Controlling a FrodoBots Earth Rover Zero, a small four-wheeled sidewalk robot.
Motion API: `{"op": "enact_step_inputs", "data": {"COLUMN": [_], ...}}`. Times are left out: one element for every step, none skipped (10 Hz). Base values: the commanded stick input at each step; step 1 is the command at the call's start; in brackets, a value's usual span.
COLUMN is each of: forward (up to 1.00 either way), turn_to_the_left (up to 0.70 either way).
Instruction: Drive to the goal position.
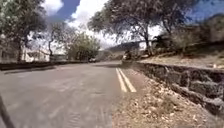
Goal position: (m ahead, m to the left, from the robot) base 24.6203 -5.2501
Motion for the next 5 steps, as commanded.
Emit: {"op": "enact_step_inputs", "data": {"forward": [0.70,0.70,0.70,0.70,0.70], "turn_to_the_left": [0.00,0.00,0.00,0.00,0.00]}}
